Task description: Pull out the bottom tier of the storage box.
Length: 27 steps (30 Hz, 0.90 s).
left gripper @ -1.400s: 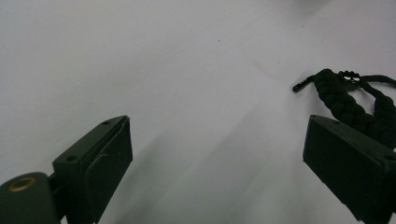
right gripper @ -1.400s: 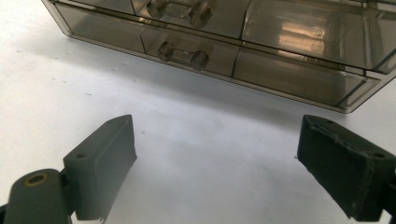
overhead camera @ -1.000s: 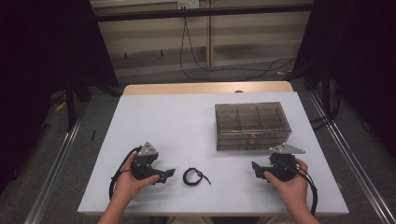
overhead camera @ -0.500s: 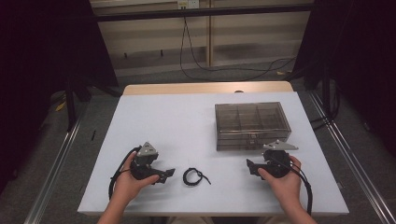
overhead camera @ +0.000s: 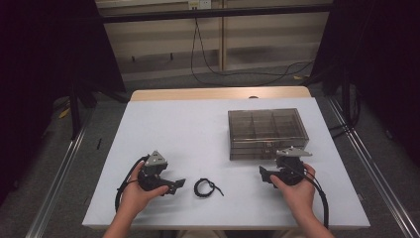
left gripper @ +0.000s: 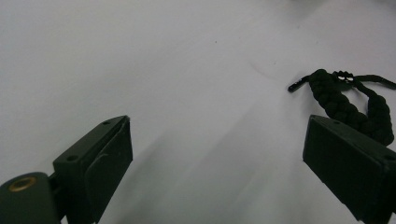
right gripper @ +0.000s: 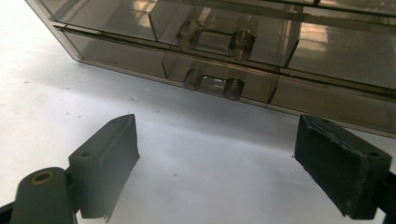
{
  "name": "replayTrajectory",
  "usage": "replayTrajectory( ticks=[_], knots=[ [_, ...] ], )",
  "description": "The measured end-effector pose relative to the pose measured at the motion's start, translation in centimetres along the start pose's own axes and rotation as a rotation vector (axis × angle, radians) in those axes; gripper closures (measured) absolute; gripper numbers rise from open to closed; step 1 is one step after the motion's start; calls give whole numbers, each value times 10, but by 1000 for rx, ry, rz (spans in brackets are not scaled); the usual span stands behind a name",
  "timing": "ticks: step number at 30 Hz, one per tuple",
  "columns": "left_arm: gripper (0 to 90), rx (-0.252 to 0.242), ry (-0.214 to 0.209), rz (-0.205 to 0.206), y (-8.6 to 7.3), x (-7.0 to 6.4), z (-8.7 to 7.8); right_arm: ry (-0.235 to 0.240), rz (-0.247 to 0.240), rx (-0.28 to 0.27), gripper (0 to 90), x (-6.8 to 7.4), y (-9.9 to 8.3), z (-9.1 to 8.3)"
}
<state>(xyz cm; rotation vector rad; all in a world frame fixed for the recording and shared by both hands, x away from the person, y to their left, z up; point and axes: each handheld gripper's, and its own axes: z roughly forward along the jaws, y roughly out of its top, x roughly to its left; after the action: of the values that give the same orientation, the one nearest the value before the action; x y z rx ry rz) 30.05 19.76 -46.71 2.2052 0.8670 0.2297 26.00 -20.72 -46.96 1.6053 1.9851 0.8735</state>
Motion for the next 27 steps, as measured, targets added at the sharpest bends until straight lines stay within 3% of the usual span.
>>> replayTrajectory(
  ticks=[14,27],
  knots=[
    [83,1,6,0,0,2,-1,-23,32,28,168,2,8,9],
    [84,5,7,8,0,2,-1,-44,75,38,270,-1,12,15]
  ],
)
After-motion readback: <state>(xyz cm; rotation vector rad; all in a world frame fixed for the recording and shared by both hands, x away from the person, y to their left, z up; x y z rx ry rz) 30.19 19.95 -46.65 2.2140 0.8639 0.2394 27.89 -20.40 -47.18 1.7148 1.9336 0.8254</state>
